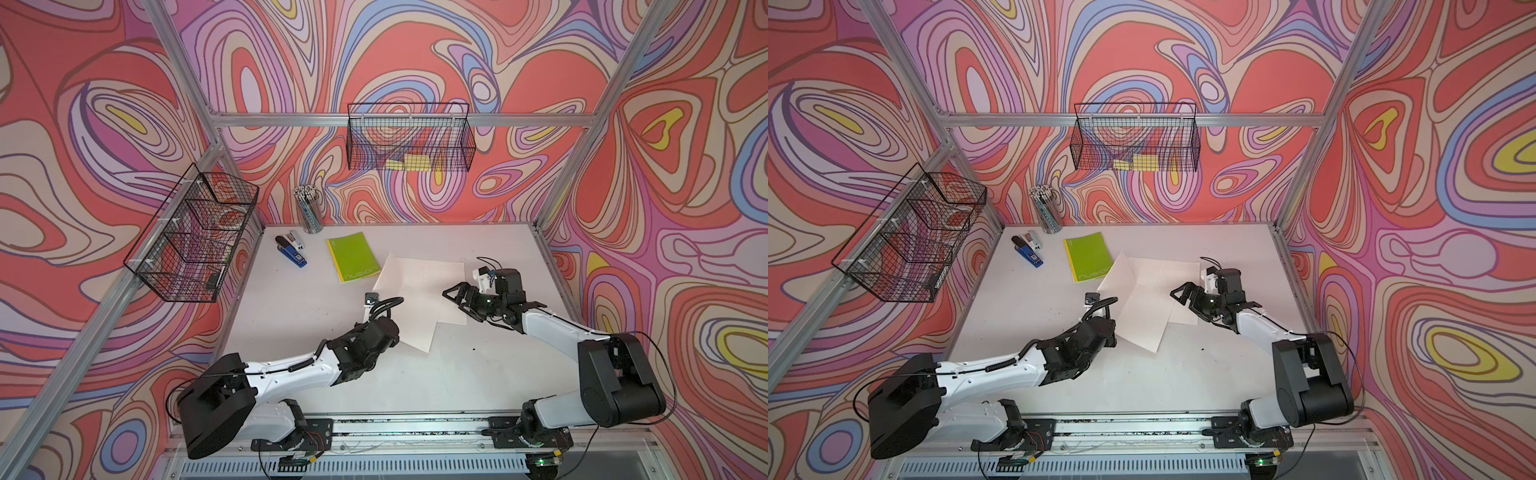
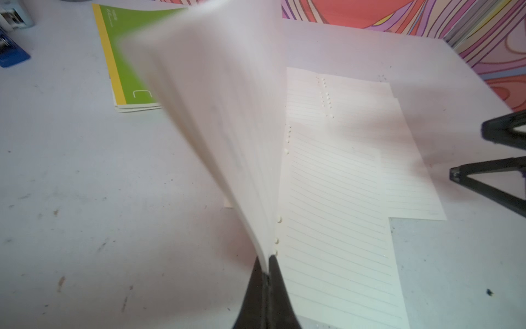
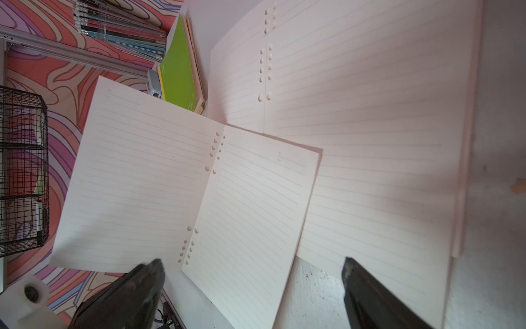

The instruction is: Close the notebook

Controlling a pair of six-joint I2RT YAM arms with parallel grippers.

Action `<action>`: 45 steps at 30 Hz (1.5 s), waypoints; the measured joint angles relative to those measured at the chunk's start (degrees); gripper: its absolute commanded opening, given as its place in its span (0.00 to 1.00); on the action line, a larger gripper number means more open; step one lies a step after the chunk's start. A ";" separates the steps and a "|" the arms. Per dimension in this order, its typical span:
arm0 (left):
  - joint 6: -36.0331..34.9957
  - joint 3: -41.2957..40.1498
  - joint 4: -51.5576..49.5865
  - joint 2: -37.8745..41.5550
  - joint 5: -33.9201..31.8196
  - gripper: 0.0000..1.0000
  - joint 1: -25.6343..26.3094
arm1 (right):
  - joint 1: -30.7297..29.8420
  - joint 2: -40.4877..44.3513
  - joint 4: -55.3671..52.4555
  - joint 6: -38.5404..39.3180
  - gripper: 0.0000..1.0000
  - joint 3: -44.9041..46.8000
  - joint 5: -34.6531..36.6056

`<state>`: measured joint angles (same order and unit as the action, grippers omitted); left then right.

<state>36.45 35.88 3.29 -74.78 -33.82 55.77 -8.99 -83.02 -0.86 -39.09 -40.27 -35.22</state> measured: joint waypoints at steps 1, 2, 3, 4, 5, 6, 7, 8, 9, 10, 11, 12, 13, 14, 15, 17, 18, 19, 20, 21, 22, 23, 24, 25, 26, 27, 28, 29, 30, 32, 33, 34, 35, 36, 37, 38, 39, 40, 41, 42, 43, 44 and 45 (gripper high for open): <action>-1.11 0.24 -0.81 0.00 -0.76 0.00 0.09 | 0.04 0.00 -0.04 0.02 0.98 -0.07 0.00; -2.45 0.48 -1.77 0.00 -1.70 0.00 0.24 | 0.09 0.00 -0.09 0.07 0.98 -0.22 0.00; -3.56 0.59 -2.56 0.00 -2.64 0.00 0.48 | 0.09 0.00 -0.09 0.07 0.98 -0.31 0.00; -4.50 0.66 -3.13 0.02 -3.45 0.00 0.61 | 0.09 0.00 -0.07 0.07 0.98 -0.37 -0.02; -5.49 0.68 -3.67 0.02 -4.50 0.00 0.90 | 0.09 0.00 -0.13 0.07 0.98 -0.46 -0.02; -6.49 0.68 -4.13 0.02 -5.49 0.00 1.20 | 0.09 0.00 -0.24 0.07 0.98 -0.59 -0.02; -7.37 0.68 -4.44 0.02 -6.32 0.00 1.51 | 0.09 0.00 -0.28 0.09 0.98 -0.72 -0.02; -8.35 0.72 -4.83 0.00 -7.26 0.00 1.95 | 0.09 0.00 -0.37 0.09 0.98 -0.90 -0.02; -9.31 0.83 -5.22 -0.07 -8.48 0.00 2.49 | 0.09 0.00 -0.37 0.09 0.98 -1.03 -0.04; -10.10 0.98 -5.40 -0.24 -9.42 0.00 2.99 | 0.09 0.00 -0.37 0.11 0.98 -1.11 -0.07; -11.06 1.25 -5.66 -0.61 -10.38 0.00 3.61 | 0.09 0.00 -0.39 0.11 0.98 -1.18 -0.11; -12.09 1.68 -5.79 -1.31 -11.30 0.00 4.26 | 0.09 0.00 -0.44 0.11 0.98 -1.20 -0.15; -12.83 2.05 -5.79 -1.99 -11.85 0.00 4.74 | 0.09 0.00 -0.46 0.11 0.98 -1.20 -0.17; -13.70 2.43 -5.77 -2.84 -12.37 0.00 5.22 | 0.09 -0.02 -0.48 0.11 0.98 -1.27 -0.20; -14.53 2.75 -5.79 -3.76 -12.72 0.00 5.73 | 0.09 -0.02 -0.59 0.11 0.98 -1.44 -0.22; -15.98 3.39 -5.84 -5.84 -13.22 0.00 6.67 | 0.11 -0.07 -0.85 0.13 0.98 -2.16 -0.39; -16.72 3.80 -5.86 -7.10 -13.46 0.00 7.15 | 0.11 -0.11 -0.92 0.11 0.98 -2.73 -0.55; -17.11 4.17 -5.88 -8.09 -13.70 0.00 7.50 | 0.11 -0.22 -0.96 0.11 0.98 -3.28 -0.70; -17.49 4.72 -6.08 -9.33 -13.99 0.00 7.89 | 0.11 -0.37 -0.98 0.09 0.98 -3.98 -0.85; -17.84 5.38 -6.38 -10.54 -14.21 0.00 8.20 | 0.11 -0.50 -1.01 0.07 0.98 -4.81 -1.11; -18.14 5.90 -6.62 -11.43 -14.29 0.00 8.48 | 0.15 -0.61 -0.96 0.07 0.98 -5.35 -1.31; -18.56 6.43 -6.75 -12.33 -14.40 0.00 8.79 | 0.17 -0.74 -0.92 0.04 0.98 -6.05 -1.57; -18.99 6.80 -6.84 -13.05 -14.49 0.00 9.01 | 0.22 -0.83 -0.90 0.04 0.98 -6.62 -1.75; -19.45 7.15 -6.95 -13.66 -14.58 0.00 9.22 | 0.26 -0.92 -0.83 0.02 0.98 -6.95 -1.90; -20.24 7.61 -7.04 -14.58 -14.67 0.00 9.60 | 0.31 -1.09 -0.79 -0.04 0.98 -7.34 -2.16; -20.94 8.09 -7.10 -15.58 -14.73 0.00 9.97 | 0.31 -1.29 -0.46 -0.24 0.98 -7.54 -2.43; -21.64 8.57 -7.26 -16.52 -14.82 0.00 10.34 | 0.31 -1.51 -0.09 -0.50 0.98 -7.63 -2.71; -22.32 8.98 -7.23 -17.51 -14.80 0.00 10.67 | 0.31 -1.73 0.15 -0.68 0.98 -7.63 -2.99; -22.88 9.16 -7.26 -18.14 -14.80 0.00 10.88 | 0.31 -1.95 0.20 -0.85 0.98 -7.63 -3.26; -24.35 10.16 -8.00 -20.00 -15.10 0.00 11.43 | 0.31 -2.32 0.66 -1.36 0.98 -7.63 -3.78; -25.20 11.37 -8.17 -21.84 -15.06 0.00 11.76 | 0.31 -2.45 0.96 -1.62 0.98 -7.63 -4.00; -25.90 12.41 -8.22 -23.58 -14.99 0.00 12.07 | 0.31 -2.51 1.25 -1.90 0.98 -7.63 -4.22; -26.64 13.53 -8.44 -25.44 -14.86 0.00 12.41 | 0.31 -2.56 1.44 -2.14 0.98 -7.63 -4.44; -27.43 14.53 -8.90 -27.10 -14.84 0.00 12.76 | 0.31 -2.58 1.62 -2.27 0.98 -7.63 -4.68; -28.09 15.32 -9.38 -28.37 -14.84 0.00 13.05 | 0.31 -2.60 1.73 -2.40 0.98 -7.65 -4.83; -28.98 16.31 -10.10 -29.88 -14.91 0.00 13.46 | 0.31 -2.62 1.77 -2.56 0.98 -7.69 -5.01; -29.62 17.25 -10.86 -31.19 -15.10 0.00 13.84 | 0.31 -2.67 1.86 -2.75 0.98 -7.76 -5.18; -30.29 18.10 -11.39 -32.30 -15.30 0.00 14.19 | 0.31 -2.69 2.08 -2.89 0.98 -7.80 -5.31; -30.80 18.97 -11.91 -33.51 -15.39 0.00 14.62 | 0.31 -2.71 2.36 -3.06 0.98 -7.85 -5.44; -31.30 19.74 -12.39 -34.58 -15.52 0.00 15.13 | 0.31 -2.73 2.69 -3.26 0.98 -7.87 -5.62; -31.56 20.24 -12.70 -35.23 -15.63 0.00 15.47 | 0.28 -2.78 2.97 -3.52 0.98 -7.91 -5.79; -31.78 20.65 -13.09 -35.78 -15.72 0.00 15.82 | 0.28 -2.95 3.32 -3.69 0.98 -8.00 -6.01; -31.95 20.87 -13.40 -36.13 -15.74 0.00 16.13 | 0.11 -3.19 3.76 -3.93 0.98 -8.11 -6.21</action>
<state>4.49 56.75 -10.11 -110.91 -49.56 71.90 -8.88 -86.21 2.90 -43.03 -48.38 -41.43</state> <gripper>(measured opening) 0.047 0.984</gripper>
